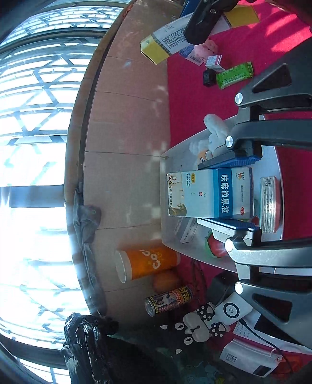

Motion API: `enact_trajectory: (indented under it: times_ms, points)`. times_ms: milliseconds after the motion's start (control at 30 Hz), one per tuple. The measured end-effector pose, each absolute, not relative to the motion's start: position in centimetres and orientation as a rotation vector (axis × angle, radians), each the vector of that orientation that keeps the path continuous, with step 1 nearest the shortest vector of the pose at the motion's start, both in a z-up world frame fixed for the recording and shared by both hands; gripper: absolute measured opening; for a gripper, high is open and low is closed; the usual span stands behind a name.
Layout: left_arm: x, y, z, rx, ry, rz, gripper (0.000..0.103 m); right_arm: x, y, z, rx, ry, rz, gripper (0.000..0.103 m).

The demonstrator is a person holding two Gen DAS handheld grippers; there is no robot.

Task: Organize objects
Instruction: 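Carry both boxes over the tray and open both tools to drop them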

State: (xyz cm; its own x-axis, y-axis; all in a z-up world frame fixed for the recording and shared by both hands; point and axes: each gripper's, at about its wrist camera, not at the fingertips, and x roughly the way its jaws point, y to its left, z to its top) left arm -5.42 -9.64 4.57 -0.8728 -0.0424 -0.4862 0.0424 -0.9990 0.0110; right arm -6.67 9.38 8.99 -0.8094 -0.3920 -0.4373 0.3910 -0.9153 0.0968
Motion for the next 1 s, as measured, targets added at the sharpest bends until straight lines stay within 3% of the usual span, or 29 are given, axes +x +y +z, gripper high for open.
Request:
enact_trajectory:
  times_ms: [700, 1000]
  points:
    - [-6.2, -14.9, 4.1, 0.766, 0.073, -2.932, 0.036, -8.7, 4.5, 8.1, 0.69, 0.053, -2.597, 0.057]
    - [-11.5, -17.7, 5.7, 0.84, 0.139, -3.013, 0.037, -13.4, 2.2, 6.7, 0.813, -0.073, -2.52, 0.057]
